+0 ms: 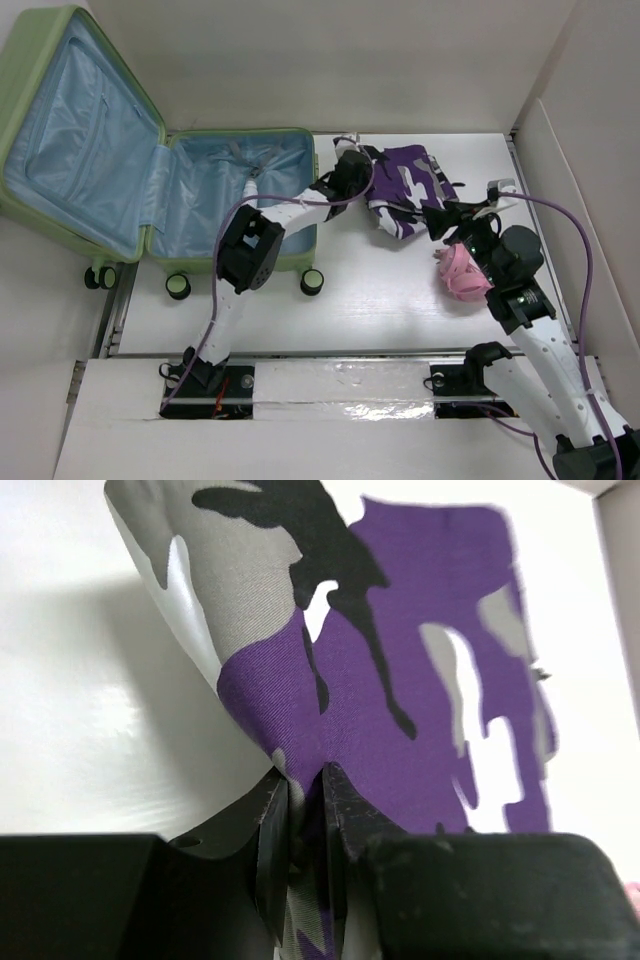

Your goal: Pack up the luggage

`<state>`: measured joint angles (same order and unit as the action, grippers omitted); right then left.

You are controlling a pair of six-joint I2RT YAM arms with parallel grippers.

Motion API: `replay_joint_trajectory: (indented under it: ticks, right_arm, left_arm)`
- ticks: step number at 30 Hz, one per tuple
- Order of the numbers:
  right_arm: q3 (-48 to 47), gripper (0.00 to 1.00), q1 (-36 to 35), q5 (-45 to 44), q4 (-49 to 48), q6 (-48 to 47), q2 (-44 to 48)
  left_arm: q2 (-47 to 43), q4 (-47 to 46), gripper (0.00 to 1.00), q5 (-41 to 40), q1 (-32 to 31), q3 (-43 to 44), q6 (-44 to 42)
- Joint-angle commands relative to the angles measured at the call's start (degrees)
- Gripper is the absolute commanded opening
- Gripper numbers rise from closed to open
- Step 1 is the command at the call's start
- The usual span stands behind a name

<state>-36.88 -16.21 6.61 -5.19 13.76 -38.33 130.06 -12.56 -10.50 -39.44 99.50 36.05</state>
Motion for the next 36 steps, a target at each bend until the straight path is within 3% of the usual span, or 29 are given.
replay_joint_trajectory:
  ticks: [1, 4, 8, 12, 19, 22, 29, 33, 35, 36]
  right_arm:
    - [0.14, 0.62, -0.40, -0.46, -3.33, 0.30, 0.36]
    - [-0.12, 0.62, -0.40, -0.02, -3.16, 0.30, -0.60]
    - [-0.56, 0.62, -0.40, -0.72, -2.54, 0.13, -0.87]
    - [-1.17, 0.63, -0.40, -1.07, -1.32, -0.48, -0.87]
    - [-1.61, 0.63, -0.40, -2.04, 0.00, -0.84, -0.08]
    - [-1.44, 0.63, -0.40, -2.04, -0.17, -0.84, 0.09]
    - [-1.79, 0.63, -0.40, -0.99, 0.18, -1.19, -0.08]
    - [-2.14, 0.63, -0.40, -1.16, 0.97, -1.63, 0.09]
    - [-1.88, 0.63, -0.40, -1.43, 0.71, -1.63, 0.01]
    - [-1.96, 0.63, -0.40, -1.51, 0.71, -1.63, -0.34]
  left_arm:
    - [-11.05, 0.76, 0.00, 5.31, 4.10, 7.34, -6.25]
    - [-13.76, 7.18, 0.00, 8.65, 7.26, 10.88, -9.06]
    - [-20.18, 11.93, 0.00, 12.24, 12.45, 8.44, -10.39]
    - [-29.49, 8.62, 0.00, 18.39, 20.44, -3.41, -6.88]
    - [-42.42, 8.60, 0.00, 20.17, 35.82, -22.04, -9.15]
    - [-43.84, 6.93, 0.00, 21.05, 42.68, -27.32, -11.17]
    - [-40.06, 3.33, 0.00, 20.44, 49.72, -34.54, -16.45]
    - [-38.48, 3.15, 0.00, 12.64, 50.78, -37.71, -18.47]
    - [-37.86, 4.99, 0.26, 11.03, 50.78, -37.02, -19.00]
    - [-37.86, 5.35, 0.47, 8.33, 50.78, -36.84, -19.00]
